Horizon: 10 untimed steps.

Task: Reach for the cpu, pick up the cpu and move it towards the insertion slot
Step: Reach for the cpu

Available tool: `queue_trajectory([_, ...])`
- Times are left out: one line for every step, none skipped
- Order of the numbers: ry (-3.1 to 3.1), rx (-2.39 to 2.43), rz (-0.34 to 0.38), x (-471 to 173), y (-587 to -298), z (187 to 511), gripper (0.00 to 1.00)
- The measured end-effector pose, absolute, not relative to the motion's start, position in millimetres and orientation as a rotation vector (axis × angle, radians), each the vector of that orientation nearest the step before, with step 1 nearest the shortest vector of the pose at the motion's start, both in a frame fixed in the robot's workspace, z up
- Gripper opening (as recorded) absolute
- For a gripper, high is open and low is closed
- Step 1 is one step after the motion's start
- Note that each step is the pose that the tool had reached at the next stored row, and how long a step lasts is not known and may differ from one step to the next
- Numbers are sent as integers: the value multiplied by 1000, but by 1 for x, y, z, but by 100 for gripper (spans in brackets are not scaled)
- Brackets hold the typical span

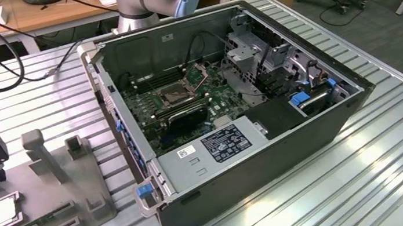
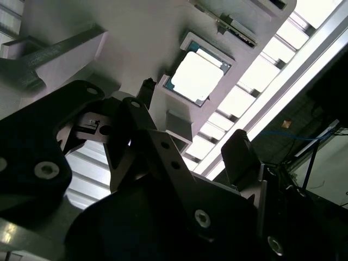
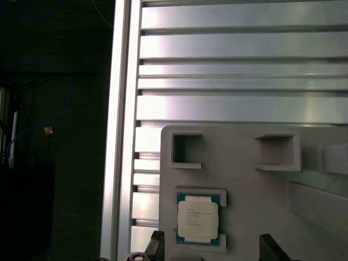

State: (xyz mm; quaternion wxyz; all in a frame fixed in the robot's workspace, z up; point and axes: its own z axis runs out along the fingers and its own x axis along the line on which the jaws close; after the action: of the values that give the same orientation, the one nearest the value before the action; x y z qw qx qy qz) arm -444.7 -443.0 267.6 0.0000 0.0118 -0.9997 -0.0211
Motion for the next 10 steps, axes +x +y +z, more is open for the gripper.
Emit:
queue_trajectory([-3141, 37, -66, -445, -443, 267, 76])
queue_trajectory([-3141, 37, -66, -445, -443, 267, 76])
queue_trajectory([-3141, 37, -67, -445, -443, 267, 76])
queue_trajectory([-3141, 37, -67, -445, -443, 267, 76])
queue_trajectory([-3141, 37, -67, -445, -443, 267, 76])
queue_trajectory([-3141, 37, -67, -445, -443, 267, 76])
queue_trajectory([-3141, 37, -66, -445, -443, 267, 76])
queue_trajectory([-3141, 37, -67, -445, -443, 267, 76])
queue_trajectory([-3141, 37, -67, -445, -443, 267, 76])
queue_trajectory([-3141, 37, -67, -445, -443, 267, 76])
